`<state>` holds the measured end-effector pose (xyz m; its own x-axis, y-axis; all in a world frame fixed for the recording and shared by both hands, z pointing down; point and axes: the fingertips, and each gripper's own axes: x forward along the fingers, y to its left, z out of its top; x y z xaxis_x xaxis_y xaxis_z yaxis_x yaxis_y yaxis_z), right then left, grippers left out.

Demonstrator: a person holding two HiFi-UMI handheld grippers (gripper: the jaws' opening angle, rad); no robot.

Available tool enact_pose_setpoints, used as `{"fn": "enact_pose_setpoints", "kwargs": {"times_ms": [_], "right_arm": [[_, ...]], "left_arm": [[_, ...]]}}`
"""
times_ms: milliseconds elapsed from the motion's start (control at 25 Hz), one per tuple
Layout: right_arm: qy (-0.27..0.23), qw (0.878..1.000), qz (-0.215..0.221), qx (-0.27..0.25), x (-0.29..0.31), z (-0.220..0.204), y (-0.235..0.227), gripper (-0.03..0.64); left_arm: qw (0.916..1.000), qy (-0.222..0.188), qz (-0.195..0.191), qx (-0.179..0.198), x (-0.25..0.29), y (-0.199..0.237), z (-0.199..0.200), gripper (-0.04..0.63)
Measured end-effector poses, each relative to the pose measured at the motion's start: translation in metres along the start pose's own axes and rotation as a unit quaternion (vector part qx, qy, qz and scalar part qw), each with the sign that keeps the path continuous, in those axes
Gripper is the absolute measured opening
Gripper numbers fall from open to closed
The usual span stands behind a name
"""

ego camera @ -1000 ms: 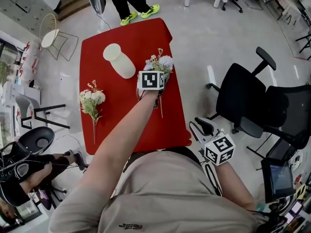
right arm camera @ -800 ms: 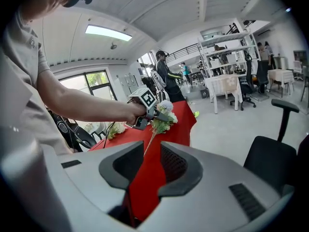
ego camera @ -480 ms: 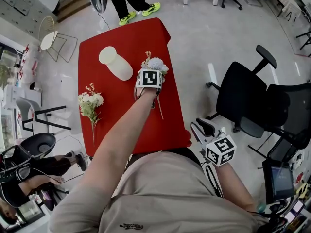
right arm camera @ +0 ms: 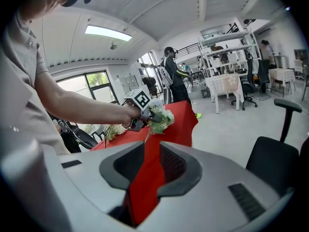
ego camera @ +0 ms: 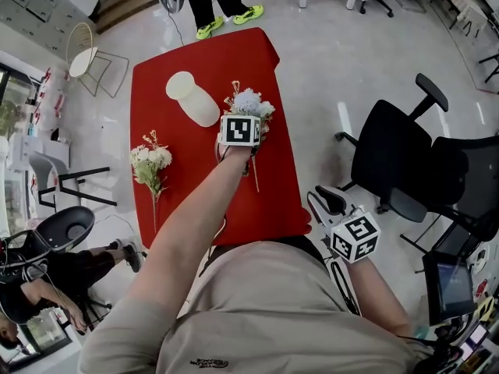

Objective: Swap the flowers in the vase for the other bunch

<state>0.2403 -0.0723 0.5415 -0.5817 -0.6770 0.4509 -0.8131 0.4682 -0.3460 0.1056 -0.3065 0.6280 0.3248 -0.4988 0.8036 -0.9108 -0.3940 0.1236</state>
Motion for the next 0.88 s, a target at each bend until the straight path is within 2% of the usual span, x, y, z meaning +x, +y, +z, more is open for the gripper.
{"fn": "enact_pose_setpoints", "kwargs": {"times_ms": [280, 560, 720, 880], "right_arm": [[-0.001, 1.0, 0.009, -0.007, 0.005, -0.001, 0.019, 0.104], [0.0, 1.0, 0.017, -0.013, 0.013, -0.005, 0.04, 0.104], [0.002, 1.0, 0.024, -0.016, 0.017, -0.007, 0.055, 0.104], [0.0, 0.999, 0.029, -0.02, 0.023, -0.005, 0.069, 0.104]], "left_arm": [[0.9979, -0.058, -0.028, 0.007, -0.034, -0.002, 0.012, 0.115], [0.9885, -0.129, -0.077, 0.018, -0.08, -0.02, 0.031, 0.107], [0.9791, -0.174, -0.099, 0.038, -0.119, -0.032, 0.044, 0.106], [0.9643, -0.23, -0.119, 0.058, -0.164, -0.04, 0.063, 0.106]]}}
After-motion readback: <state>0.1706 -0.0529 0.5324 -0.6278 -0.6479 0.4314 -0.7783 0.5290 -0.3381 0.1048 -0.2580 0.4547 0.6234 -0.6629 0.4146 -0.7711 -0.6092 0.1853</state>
